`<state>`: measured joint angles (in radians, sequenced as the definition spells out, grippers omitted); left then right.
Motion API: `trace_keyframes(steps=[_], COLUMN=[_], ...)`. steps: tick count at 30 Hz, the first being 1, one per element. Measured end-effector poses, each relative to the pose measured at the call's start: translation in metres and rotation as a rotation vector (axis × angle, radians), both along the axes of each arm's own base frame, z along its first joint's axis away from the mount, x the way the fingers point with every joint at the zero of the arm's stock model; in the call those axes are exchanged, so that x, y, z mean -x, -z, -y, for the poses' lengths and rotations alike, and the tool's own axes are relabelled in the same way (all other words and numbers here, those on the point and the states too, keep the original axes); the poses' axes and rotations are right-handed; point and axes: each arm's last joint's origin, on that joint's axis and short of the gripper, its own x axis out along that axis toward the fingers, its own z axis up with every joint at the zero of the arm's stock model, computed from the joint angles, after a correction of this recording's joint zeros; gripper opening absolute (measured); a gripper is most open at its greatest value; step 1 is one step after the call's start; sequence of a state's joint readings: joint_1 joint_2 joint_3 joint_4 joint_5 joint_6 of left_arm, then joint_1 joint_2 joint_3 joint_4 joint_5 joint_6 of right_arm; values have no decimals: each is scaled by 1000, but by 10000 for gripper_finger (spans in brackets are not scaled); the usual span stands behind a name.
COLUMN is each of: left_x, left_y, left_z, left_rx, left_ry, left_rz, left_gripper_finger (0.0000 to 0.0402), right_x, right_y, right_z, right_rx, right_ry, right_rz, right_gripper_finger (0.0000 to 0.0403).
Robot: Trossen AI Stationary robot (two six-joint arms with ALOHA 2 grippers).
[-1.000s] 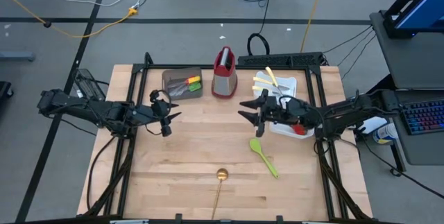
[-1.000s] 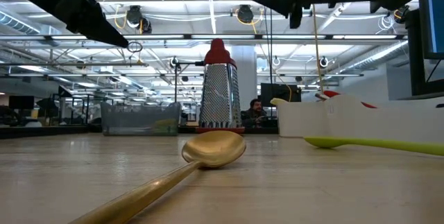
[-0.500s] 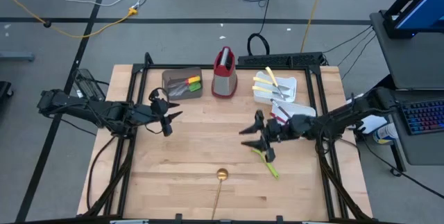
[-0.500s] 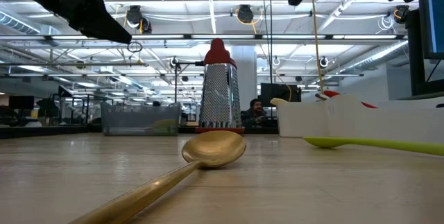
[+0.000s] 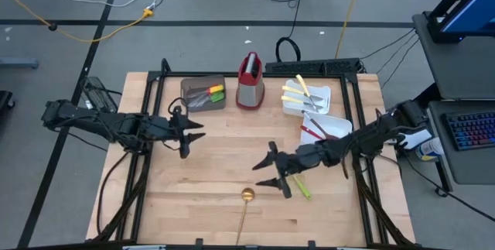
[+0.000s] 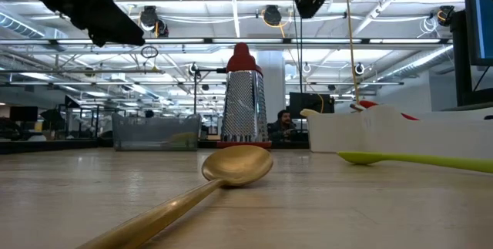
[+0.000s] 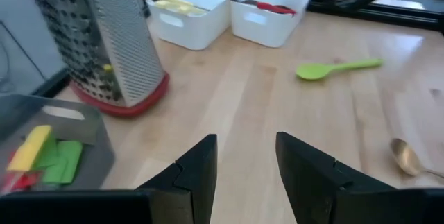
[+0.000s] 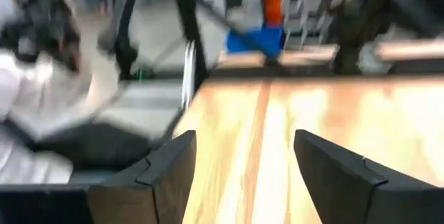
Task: Pick & Place Kitchen Items
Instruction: Put the green serving spoon into the bottom white bin
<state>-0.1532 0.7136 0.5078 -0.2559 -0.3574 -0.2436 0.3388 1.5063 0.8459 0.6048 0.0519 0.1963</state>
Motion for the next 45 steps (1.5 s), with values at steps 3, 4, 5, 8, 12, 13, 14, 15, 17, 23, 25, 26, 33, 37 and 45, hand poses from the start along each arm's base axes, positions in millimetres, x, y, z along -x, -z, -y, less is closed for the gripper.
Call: trace_keyframes(steps=[3,4,5,8,12,13,14,15,17,23,25,26,33,37,45], left_x=[0,0,0,0,0,0,0,0,0,0,0,0,0,0,0], left_y=[0,1,0,0,0,0,0,0,0,1,1,1,1,1,1], left_z=[0,0,0,0,0,0,0,0,0,1,1,1,1,1,1], left_rx=[6,5,5,5,6,7,9,9,14,59,59,60,58,61,55], left_ry=[14,14,14,15,15,14,14,14,11,0,1,1,1,0,3], left_rz=[-2,-6,-5,-2,3,5,5,5,5,4,5,5,1,-1,-2], left_gripper_finger=[154,154,154,154,154,154,154,154,154,154,154,154,154,154,154], right_x=[0,0,0,-6,-16,-19,-21,-23,-26,-22,-15,-11,23,40,54], right_y=[6,9,14,28,42,47,53,59,69,87,87,86,65,54,73], right_z=[-1,-1,-1,-2,-5,-6,-7,-8,-8,1,6,8,21,24,12], right_rx=[35,43,54,95,114,125,137,151,180,159,173,184,102,-57,19], right_ry=[-85,-99,-103,-105,-172,-192,-211,-223,-230,-188,-152,-112,135,259,235], right_rz=[-154,-192,-220,-256,-224,-218,-214,-213,-230,-418,-515,-557,-813,-923,-1113], right_gripper_finger=[236,235,234,232,233,233,232,232,231,232,231,230,227,226,214])
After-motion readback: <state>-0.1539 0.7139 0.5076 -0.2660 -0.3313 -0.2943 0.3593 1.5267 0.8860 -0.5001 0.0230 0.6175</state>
